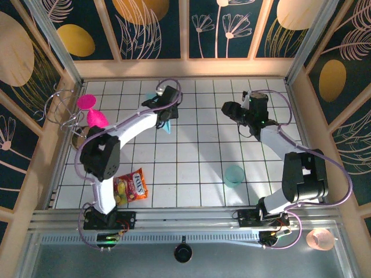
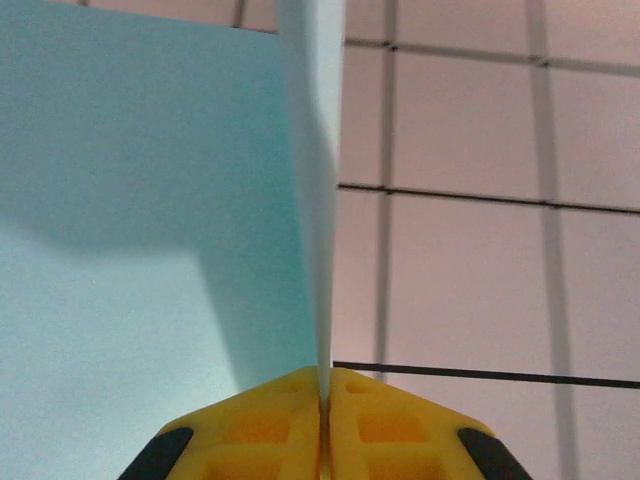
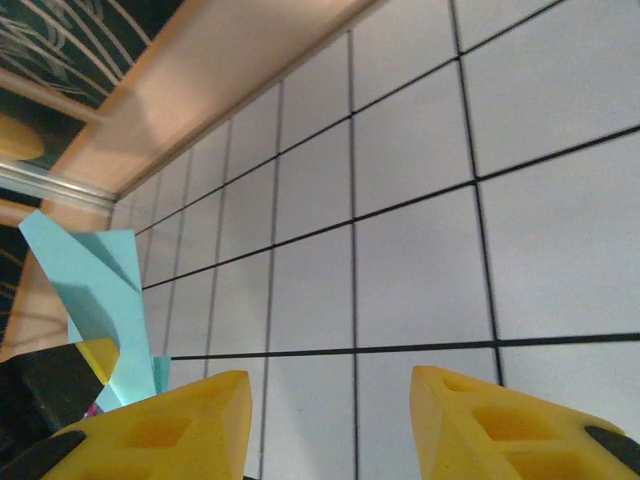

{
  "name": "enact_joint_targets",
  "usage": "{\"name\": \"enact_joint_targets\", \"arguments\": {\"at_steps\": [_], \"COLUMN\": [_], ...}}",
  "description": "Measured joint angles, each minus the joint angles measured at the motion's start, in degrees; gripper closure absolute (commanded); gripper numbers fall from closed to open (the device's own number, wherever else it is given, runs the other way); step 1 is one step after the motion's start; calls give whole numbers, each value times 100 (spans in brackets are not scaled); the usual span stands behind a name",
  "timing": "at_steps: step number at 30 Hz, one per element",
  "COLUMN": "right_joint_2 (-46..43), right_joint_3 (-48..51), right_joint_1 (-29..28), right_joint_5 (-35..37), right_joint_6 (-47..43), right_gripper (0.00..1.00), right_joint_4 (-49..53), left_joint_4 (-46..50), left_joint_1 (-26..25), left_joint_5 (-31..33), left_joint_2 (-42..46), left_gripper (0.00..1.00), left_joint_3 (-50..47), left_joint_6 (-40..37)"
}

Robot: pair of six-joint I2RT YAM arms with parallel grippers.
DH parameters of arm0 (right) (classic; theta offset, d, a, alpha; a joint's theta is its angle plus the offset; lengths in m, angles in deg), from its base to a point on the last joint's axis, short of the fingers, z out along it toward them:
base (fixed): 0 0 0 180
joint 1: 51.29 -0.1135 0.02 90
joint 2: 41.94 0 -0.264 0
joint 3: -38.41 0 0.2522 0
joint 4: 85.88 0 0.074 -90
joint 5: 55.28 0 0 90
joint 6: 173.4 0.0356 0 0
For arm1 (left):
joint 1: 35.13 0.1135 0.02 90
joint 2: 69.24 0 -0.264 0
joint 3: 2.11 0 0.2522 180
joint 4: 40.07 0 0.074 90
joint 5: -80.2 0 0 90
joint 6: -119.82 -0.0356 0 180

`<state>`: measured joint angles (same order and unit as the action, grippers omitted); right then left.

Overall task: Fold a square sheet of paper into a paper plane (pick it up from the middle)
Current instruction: Turn over the paper at the center of the table.

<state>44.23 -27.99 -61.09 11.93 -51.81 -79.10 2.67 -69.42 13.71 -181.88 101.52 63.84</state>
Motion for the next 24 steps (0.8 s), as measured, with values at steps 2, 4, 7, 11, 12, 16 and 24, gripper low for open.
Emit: {"name": "enact_joint_targets", "arguments": {"at_steps": [2,4,7,11,12,16,24], "right_joint_2": [0,0,0,-2,-2,-2,-2], "right_joint_3": [39,81,151,254,278,358,444], "right_joint_1": [50,101,149,192,205,262,354], "right_joint_5": [52,83,90,90,90,87,92], "right_joint_6": [0,2,4,26,31,50,151], "right_gripper": [54,54,54,54,54,54,54], "right_joint_4": [50,59,63,81,85,85,85], "left_joint_4": [468,892,1410,1982,2109,2492,3134], "left_joint_1": [-136,-262,-444,-662,-710,-870,-1095], "left_joint_5": [579,1078,1711,2380,2503,2868,3178], "left_joint_2": [-398,-789,-1349,-2052,-2221,-2798,-3646], "left_gripper": [91,92,92,93,93,92,86], "left_joint_3": [374,761,1305,1941,2083,2577,3447], "left_joint_6": [-17,-20,-20,-26,-35,-39,223]}}
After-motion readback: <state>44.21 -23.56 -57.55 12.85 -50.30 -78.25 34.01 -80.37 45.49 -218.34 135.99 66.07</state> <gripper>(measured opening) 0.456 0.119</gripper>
